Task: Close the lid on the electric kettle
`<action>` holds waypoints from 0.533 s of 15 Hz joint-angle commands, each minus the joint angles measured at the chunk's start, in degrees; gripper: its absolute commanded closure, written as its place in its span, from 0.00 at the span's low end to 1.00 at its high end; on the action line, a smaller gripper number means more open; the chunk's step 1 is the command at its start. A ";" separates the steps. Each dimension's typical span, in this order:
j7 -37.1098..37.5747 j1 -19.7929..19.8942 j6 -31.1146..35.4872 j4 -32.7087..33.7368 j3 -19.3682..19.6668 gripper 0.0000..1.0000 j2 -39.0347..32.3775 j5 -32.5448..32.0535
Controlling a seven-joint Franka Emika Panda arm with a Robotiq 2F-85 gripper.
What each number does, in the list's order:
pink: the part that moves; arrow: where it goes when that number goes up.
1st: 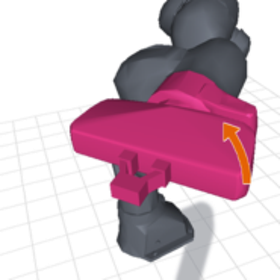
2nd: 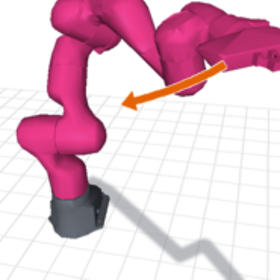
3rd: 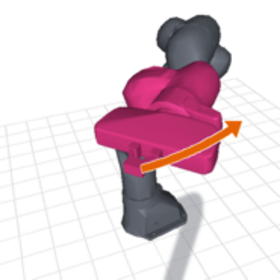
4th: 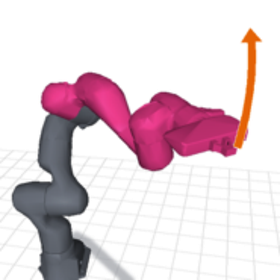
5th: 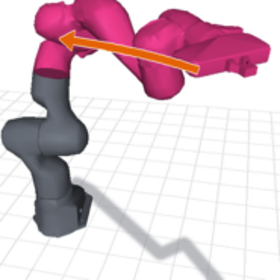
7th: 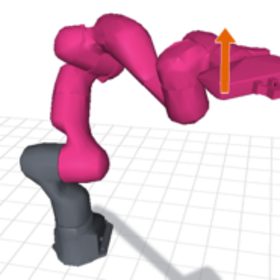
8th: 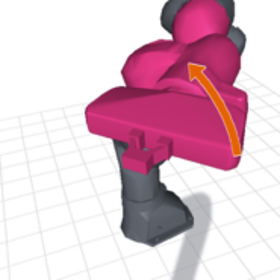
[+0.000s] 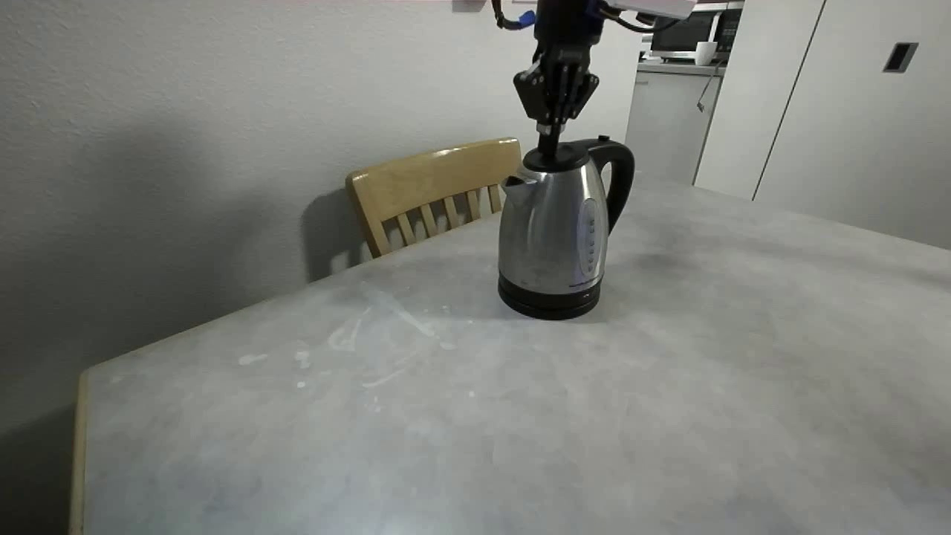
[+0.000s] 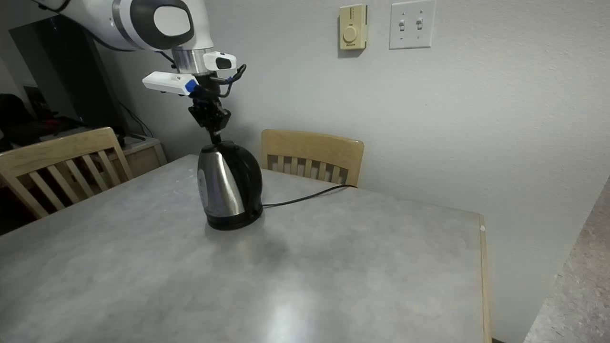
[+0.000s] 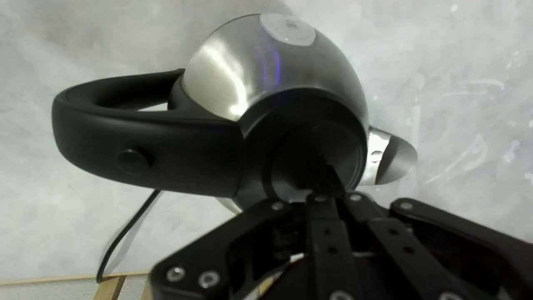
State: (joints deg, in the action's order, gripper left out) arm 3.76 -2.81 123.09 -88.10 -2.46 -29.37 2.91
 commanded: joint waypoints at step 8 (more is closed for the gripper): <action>-2.25 -0.04 8.13 -15.36 -0.57 1.00 11.95 -0.15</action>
State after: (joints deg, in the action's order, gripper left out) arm 1.54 -2.83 130.67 -97.66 -3.57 -22.62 3.25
